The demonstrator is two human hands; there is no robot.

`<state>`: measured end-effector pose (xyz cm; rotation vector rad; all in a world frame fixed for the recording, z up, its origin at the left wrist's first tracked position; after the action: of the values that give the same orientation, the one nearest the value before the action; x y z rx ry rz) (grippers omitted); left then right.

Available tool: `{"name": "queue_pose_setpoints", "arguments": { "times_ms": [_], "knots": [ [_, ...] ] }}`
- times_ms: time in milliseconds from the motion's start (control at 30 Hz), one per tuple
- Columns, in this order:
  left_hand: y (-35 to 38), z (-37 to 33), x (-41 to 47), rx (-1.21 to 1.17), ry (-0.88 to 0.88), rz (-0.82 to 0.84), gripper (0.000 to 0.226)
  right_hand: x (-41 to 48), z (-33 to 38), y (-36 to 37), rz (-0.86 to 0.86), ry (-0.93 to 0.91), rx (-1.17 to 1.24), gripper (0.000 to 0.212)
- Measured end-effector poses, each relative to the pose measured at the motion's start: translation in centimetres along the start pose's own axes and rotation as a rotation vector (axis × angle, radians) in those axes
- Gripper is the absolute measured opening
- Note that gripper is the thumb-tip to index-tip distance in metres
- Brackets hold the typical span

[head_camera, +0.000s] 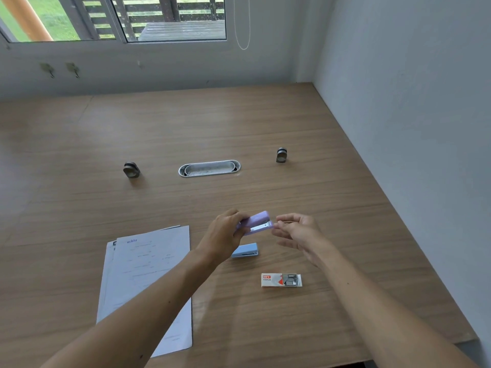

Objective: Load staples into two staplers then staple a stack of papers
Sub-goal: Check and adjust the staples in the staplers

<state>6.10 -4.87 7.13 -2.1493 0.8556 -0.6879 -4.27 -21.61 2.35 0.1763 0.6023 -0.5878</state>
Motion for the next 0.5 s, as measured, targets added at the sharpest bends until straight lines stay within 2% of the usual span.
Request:
{"name": "queue_pose_setpoints", "arguments": {
  "times_ms": [200, 367, 500],
  "knots": [
    [2.2, 3.5, 0.7, 0.026, -0.136, 0.069, 0.015, 1.6, -2.0, -2.9, -0.117, 0.035, -0.204, 0.011],
    [3.9, 5.3, 1.6, 0.045, -0.178, 0.141, 0.013, 2.1, -3.3, -5.7, -0.208, 0.013, -0.368, 0.006],
    [5.2, 6.4, 1.9, 0.059, -0.214, 0.22, 0.016, 2.2, -4.3, -7.4, -0.25, 0.019, -0.475, 0.01]
  ]
}}
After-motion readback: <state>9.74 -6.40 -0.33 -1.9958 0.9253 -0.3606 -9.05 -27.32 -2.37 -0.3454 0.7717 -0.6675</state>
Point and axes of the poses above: each hand's wrist, its own x-axis towards the middle knuckle, its own y-axis out of the palm, z = x × y, the point moved 7 cm from there along x, towards the middle knuckle, and after that the axes turned 2 degrees about -x, right-handed, at the moved point
